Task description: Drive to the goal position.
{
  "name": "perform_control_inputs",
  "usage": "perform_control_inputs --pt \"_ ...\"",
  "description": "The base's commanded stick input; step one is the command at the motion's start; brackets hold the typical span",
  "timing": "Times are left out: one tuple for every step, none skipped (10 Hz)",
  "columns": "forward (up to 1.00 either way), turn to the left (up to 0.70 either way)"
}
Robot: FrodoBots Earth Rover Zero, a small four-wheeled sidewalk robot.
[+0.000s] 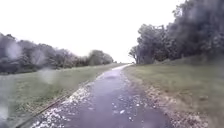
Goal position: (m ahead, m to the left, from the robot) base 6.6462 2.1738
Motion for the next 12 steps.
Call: perform_control_inputs --pt "0.70 0.00" --pt "0.70 0.00" --pt "0.70 0.00" --pt "0.70 0.00" --pt "0.70 0.00" --pt "0.70 0.00" --pt "0.70 0.00" --pt "0.70 0.00" --pt "0.70 0.00" --pt "0.70 0.00" --pt "0.70 0.00" --pt "0.70 0.00"
